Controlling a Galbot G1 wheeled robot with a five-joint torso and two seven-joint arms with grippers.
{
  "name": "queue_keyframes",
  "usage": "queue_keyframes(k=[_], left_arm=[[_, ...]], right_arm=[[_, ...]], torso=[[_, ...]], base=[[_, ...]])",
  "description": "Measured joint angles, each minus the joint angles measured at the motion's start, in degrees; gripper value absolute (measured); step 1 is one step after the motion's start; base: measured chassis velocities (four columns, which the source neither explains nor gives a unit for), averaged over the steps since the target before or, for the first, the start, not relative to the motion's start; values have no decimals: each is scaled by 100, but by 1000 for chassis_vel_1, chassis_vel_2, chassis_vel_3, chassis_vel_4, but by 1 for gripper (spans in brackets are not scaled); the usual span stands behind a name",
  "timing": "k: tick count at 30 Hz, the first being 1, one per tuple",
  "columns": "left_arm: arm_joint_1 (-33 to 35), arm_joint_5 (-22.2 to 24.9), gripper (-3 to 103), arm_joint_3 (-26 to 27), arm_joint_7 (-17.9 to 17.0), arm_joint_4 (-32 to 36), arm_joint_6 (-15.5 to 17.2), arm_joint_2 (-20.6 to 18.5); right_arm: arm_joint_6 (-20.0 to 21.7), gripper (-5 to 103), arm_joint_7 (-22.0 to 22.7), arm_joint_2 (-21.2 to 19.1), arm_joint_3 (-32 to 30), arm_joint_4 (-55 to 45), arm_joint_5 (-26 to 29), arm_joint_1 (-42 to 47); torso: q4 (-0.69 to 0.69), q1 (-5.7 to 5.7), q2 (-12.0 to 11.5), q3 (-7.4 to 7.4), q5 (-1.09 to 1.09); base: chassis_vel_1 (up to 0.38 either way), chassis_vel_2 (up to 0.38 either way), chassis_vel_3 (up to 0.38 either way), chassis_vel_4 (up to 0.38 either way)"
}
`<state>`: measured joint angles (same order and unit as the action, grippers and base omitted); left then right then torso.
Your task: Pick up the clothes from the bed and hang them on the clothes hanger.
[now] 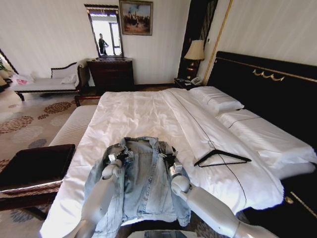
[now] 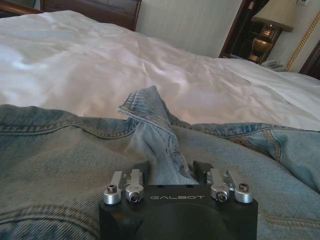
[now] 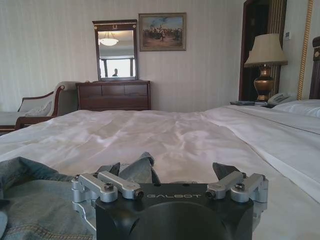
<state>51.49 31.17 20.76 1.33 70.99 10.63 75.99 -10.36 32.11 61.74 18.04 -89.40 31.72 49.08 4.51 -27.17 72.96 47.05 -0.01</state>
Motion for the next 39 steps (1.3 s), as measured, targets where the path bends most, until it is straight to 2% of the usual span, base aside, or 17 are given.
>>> queue_keyframes(k=[3, 4, 5, 7, 10, 11, 14, 16, 25, 28, 39], left_arm=[[41, 11, 41, 25, 0, 38, 0, -25], [62, 22, 41, 41, 1, 60, 0, -42], [75, 33, 30, 59, 1, 76, 0, -58], [78, 44, 30, 75, 1, 80, 0, -72], [52, 96, 14, 118, 2, 88, -19, -88], [52, 96, 14, 118, 2, 88, -19, -88], [19, 238, 2, 189, -8, 230, -32, -117], [24, 280, 2, 211, -15, 299, -32, -138], [520, 1015, 1, 717, -56, 1563, 122, -644], [712, 1085, 1, 878, -26, 1764, 147, -806], [1165, 1179, 1, 1537, 174, 1834, 148, -1011]], right_arm=[[3, 100, 1, 18, 18, 10, 2, -27], [6, 100, 2, 30, 24, 14, 3, -41], [8, 100, 3, 37, 34, 20, 4, -51], [10, 100, 3, 40, 43, 24, 5, -53], [15, 100, 6, 30, 48, 14, 4, -31], [15, 100, 6, 30, 48, 14, 4, -31], [17, 100, 9, -22, 41, -20, -3, 16], [17, 100, 9, -34, 35, -30, -5, 24], [18, 100, 23, -92, -16, -101, -14, 89], [18, 100, 26, -60, 8, -100, -25, 99], [26, 100, 47, -10, 59, -72, -49, 98]], torso=[[0, 0, 0, 0, 0], [0, 0, 0, 0, 0], [0, 0, 0, 0, 0], [0, 0, 0, 0, 0], [0, 0, 0, 0, 0], [0, 0, 0, 0, 0], [0, 0, 0, 0, 0], [0, 0, 0, 0, 0], [0, 1, 0, 0, 0], [1, 1, 0, 0, 1], [0, 1, 0, 0, 0]], base=[[0, 0, 0, 0], [0, 0, 0, 0], [0, 0, 0, 0], [0, 0, 0, 0], [0, 0, 0, 0], [0, 0, 0, 0], [0, 0, 0, 0], [0, 0, 0, 0], [0, 0, 0, 0], [0, 0, 0, 0], [0, 0, 0, 0]])
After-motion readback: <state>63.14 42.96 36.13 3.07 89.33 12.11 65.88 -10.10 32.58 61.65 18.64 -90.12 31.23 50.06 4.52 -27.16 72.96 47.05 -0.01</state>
